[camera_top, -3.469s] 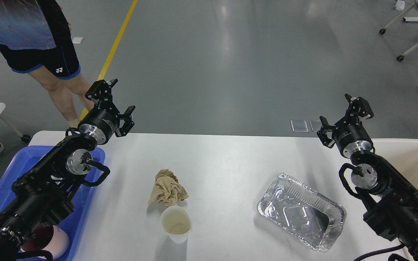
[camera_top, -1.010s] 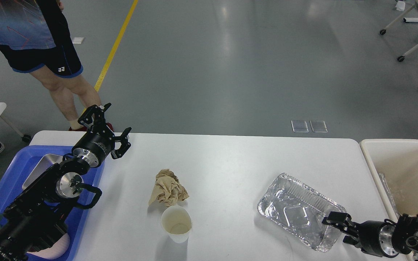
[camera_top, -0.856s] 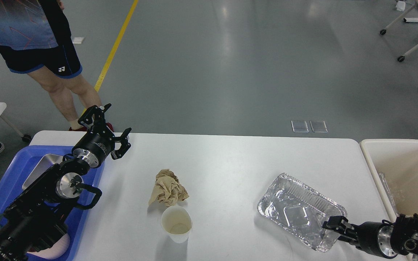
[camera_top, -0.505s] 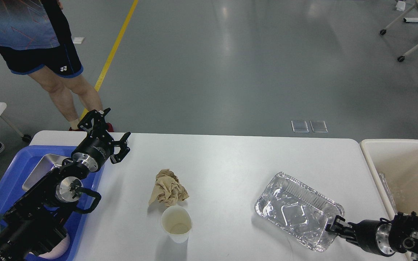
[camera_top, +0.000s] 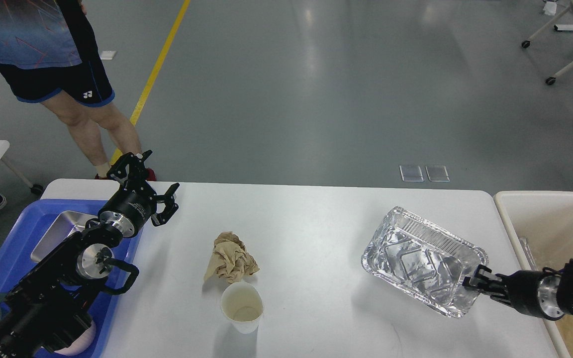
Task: Tidy desktop
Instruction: 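Lift the foil tray with the right gripper and carry it over the table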
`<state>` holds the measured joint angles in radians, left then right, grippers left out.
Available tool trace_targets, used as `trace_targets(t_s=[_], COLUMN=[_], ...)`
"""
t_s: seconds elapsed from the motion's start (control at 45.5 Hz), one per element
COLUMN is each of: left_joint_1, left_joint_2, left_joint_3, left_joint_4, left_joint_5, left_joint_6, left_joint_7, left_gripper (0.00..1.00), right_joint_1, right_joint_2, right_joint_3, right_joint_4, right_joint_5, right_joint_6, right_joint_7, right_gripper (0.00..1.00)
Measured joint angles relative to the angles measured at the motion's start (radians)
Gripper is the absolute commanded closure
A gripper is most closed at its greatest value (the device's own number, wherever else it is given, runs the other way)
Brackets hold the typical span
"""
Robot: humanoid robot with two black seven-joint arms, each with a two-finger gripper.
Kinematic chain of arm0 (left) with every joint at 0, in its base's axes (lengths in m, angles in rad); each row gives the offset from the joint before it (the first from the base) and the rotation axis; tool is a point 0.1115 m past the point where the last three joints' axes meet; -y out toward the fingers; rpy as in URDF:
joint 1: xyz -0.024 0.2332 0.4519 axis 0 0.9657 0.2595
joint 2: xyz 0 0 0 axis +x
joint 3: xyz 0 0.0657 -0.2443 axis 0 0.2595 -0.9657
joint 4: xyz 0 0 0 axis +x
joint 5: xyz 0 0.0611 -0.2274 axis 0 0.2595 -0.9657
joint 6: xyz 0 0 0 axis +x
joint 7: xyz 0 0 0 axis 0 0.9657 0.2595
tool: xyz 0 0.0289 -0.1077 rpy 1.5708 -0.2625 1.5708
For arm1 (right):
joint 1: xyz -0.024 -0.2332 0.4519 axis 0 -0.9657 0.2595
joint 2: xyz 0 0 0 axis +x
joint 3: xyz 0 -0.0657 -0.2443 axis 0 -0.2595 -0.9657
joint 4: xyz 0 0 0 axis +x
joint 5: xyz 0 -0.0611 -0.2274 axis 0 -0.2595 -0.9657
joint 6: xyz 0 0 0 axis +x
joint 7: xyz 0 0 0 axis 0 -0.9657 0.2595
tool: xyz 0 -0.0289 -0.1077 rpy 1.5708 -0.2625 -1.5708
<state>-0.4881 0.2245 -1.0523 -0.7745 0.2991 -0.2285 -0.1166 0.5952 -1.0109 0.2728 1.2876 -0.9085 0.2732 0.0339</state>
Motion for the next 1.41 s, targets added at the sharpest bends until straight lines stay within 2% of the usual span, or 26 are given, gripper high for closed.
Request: trace_targets(t_s=[0.176,0.307,0.505,0.659,0.812,0.944,1.273,1.405], left_joint_1=[-0.001,-0.001,0.000,-0.001,-0.001,-0.001,0.013,0.018], left_joint_2=[-0.004,-0.006,-0.007,-0.006,-0.005,-0.005,-0.015,-0.018], left_joint_3=[0.000,0.000,0.000,0.000,0.003,0.004,0.008,0.008], left_joint_4=[0.001,0.002,0.003,0.003,0.002,0.001,0.001,0.001], left_joint_5=[0.000,0.000,0.000,0.000,0.000,0.000,0.003,0.007], left_joint_6=[0.000,0.000,0.000,0.000,0.013,0.016,0.012,0.017], left_joint_7=[0.000,0.000,0.000,0.002,0.007,0.011,0.013,0.013], left_gripper=[0.04,0.04,0.04,0.04,0.04,0.04,0.03,0.03], right_joint_1=[0.027,0.029,0.026,0.025,0.020,0.028,0.130,0.175], right_joint_2=[-0.197,-0.298,-0.379,-0.383,-0.329,-0.210,-0.001,0.138], right_joint_3=[0.115,0.183,0.199,0.200,0.200,0.197,0.102,0.080], right_joint_4=[0.127,0.162,0.190,0.198,0.181,0.154,0.016,-0.084], right_joint_5=[0.003,0.012,0.029,0.029,0.029,0.028,-0.020,-0.035], right_joint_6=[0.107,0.191,0.230,0.231,0.224,0.217,0.238,0.237], right_joint_7=[0.000,0.000,0.000,0.000,-0.002,-0.010,-0.022,-0.024], right_gripper=[1.00,1.00,1.00,1.00,1.00,1.00,1.00,1.00])
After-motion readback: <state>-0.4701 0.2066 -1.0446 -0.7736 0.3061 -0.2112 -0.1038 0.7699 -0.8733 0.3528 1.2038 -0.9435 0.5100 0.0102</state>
